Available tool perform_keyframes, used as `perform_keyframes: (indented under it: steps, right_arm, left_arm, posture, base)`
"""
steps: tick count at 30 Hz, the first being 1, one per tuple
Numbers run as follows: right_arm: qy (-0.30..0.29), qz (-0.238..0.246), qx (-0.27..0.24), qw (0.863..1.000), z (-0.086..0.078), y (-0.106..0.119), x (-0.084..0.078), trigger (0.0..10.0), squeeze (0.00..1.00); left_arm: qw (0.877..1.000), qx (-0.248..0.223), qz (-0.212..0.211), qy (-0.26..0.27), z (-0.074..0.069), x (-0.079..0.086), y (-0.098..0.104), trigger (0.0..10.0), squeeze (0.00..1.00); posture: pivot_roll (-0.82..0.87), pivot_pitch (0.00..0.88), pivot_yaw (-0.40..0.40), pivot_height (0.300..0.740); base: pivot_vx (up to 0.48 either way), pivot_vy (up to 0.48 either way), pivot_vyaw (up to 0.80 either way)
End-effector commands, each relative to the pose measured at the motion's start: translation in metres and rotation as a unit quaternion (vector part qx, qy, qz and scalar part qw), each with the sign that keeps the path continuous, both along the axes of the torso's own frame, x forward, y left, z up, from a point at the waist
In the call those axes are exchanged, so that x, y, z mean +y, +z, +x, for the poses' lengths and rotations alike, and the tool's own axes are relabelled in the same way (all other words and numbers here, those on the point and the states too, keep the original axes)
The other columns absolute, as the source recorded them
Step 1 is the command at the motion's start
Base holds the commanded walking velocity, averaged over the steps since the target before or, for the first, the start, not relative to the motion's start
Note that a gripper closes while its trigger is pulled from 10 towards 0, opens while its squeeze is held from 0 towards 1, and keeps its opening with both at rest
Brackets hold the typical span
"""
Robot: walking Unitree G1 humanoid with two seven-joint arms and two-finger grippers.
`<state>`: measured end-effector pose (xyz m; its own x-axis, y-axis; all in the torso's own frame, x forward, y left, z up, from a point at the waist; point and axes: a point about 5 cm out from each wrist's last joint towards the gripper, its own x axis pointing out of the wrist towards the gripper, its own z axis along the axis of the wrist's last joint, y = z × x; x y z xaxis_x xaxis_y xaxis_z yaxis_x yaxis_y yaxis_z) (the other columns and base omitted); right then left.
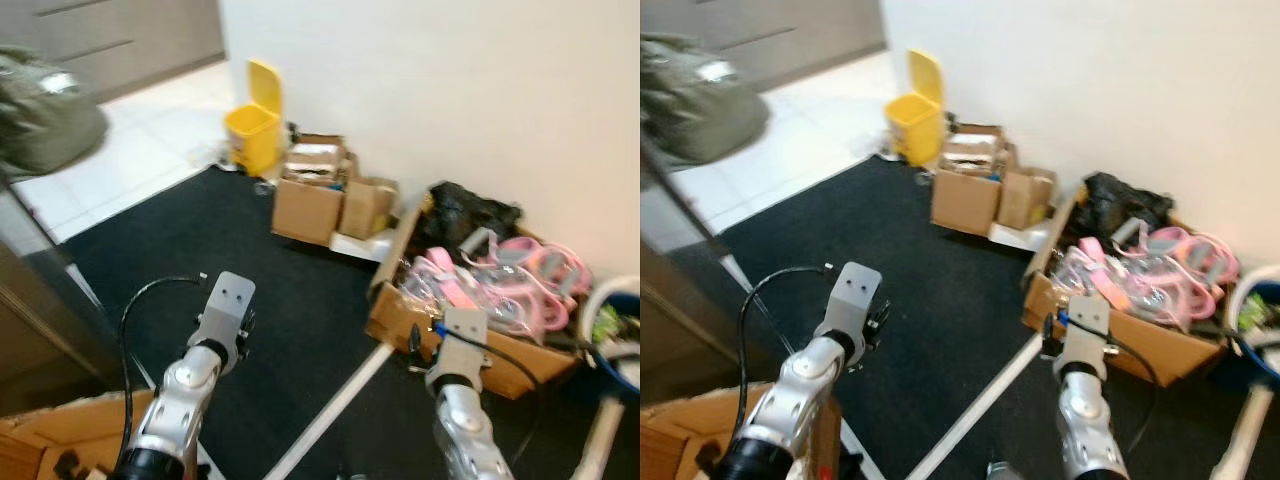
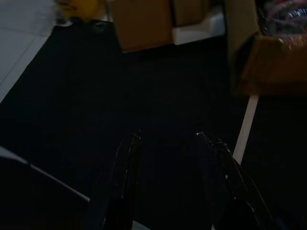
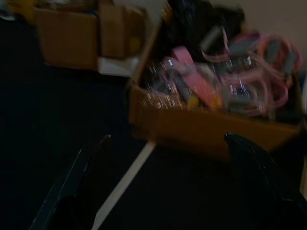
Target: Picking trash to rubbish bin
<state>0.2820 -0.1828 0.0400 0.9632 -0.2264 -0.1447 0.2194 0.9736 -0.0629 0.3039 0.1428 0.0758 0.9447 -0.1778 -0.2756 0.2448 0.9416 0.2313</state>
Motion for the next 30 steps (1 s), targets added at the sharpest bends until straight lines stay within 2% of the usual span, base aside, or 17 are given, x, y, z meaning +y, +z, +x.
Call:
perform_keyframes:
  steps: [1,10,15,30]
  right_arm:
    - [-0.005,-0.005,0.015,1.000,-0.0036,-0.0058,-0.0026,10.0,0.00]
    - [0.007,-0.007,0.019,1.000,-0.0030,-0.0077,0.0006,10.0,0.00]
    - [0.000,-0.009,0.017,1.000,0.0014,-0.0053,-0.0027,10.0,0.00]
    - [-0.016,-0.010,0.031,0.999,-0.0055,-0.0123,-0.0055,10.0,0.00]
  left_arm:
    - [1.000,0.012,0.008,0.005,-0.0023,0.0041,-0.0063,10.0,0.00]
    - [1.000,0.005,0.011,0.005,-0.0009,0.0056,-0.0047,10.0,0.00]
    - [1.000,0.000,0.010,0.009,0.0020,0.0060,-0.0030,10.0,0.00]
    - [1.000,-0.003,0.006,0.013,0.0010,0.0048,-0.0043,10.0,0.00]
  posture:
    - [0.00,0.146,0.072,0.740]
    - [0.00,0.101,0.063,0.740]
    - [0.00,0.102,0.070,0.740]
    - [0.00,0.109,0.067,0.740]
  base:
    - [0.000,0.000,-0.80]
    - [0.000,0.000,-0.80]
    - [0.000,0.000,-0.80]
    - [0.000,0.000,-0.80]
